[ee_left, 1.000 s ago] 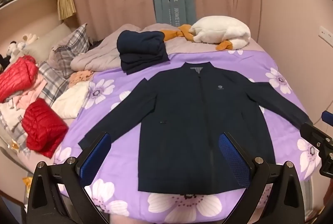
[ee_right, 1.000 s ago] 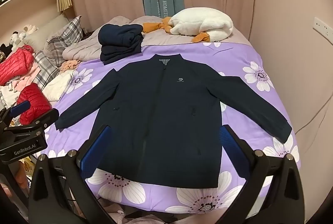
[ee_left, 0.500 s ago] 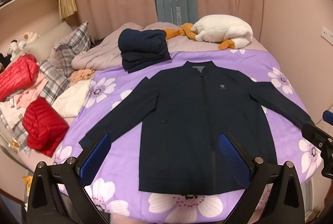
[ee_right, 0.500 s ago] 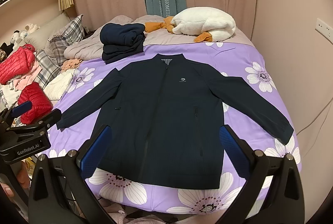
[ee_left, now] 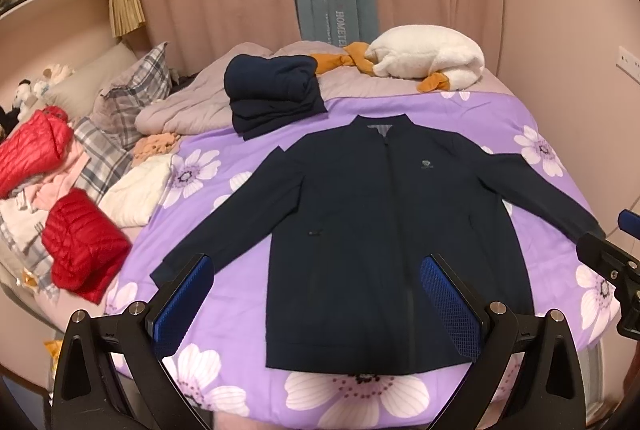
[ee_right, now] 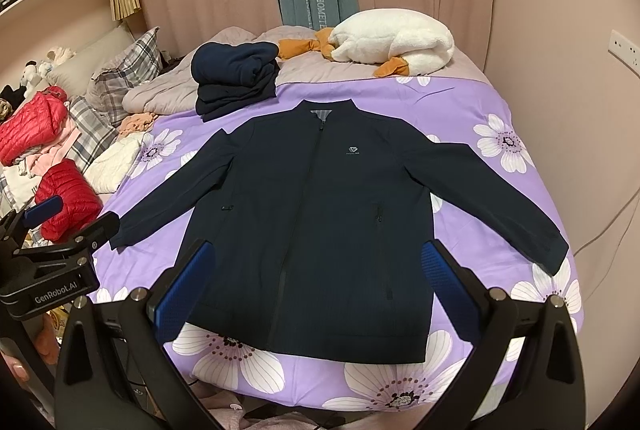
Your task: Fold large clothes
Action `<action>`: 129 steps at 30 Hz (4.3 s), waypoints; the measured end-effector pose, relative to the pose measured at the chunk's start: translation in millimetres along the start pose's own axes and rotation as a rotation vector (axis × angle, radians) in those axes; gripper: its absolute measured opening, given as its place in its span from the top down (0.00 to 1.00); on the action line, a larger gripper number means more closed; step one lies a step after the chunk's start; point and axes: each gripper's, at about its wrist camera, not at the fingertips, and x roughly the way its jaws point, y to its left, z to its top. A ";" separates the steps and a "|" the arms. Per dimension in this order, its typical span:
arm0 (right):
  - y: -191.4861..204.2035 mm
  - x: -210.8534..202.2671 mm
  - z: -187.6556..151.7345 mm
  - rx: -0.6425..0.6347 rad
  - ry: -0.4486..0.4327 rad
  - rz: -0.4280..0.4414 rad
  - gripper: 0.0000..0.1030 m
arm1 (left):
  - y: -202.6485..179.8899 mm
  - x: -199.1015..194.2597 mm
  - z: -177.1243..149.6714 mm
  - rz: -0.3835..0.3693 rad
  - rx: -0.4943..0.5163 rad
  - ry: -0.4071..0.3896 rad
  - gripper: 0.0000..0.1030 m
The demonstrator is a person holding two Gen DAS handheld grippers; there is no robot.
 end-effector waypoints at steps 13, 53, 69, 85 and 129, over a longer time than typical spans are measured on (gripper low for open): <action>2.0 1.7 -1.5 0.010 0.001 0.002 0.00 | -10.0 -0.4 4.3 0.004 0.011 0.003 0.01; -1.7 -10.6 3.6 0.022 0.001 0.017 0.00 | -19.0 -5.1 10.1 0.011 0.023 -0.002 0.01; -16.5 -1.4 -1.2 0.097 0.031 0.072 0.00 | -16.9 10.0 12.1 -0.059 -0.024 0.046 0.01; -109.0 32.9 -48.8 0.580 -0.156 0.454 0.00 | 18.8 89.7 -0.2 -0.552 -0.304 0.082 0.01; -382.1 197.7 -85.5 1.222 -0.381 -0.176 0.94 | 39.7 242.5 11.1 -0.394 -0.466 0.213 0.01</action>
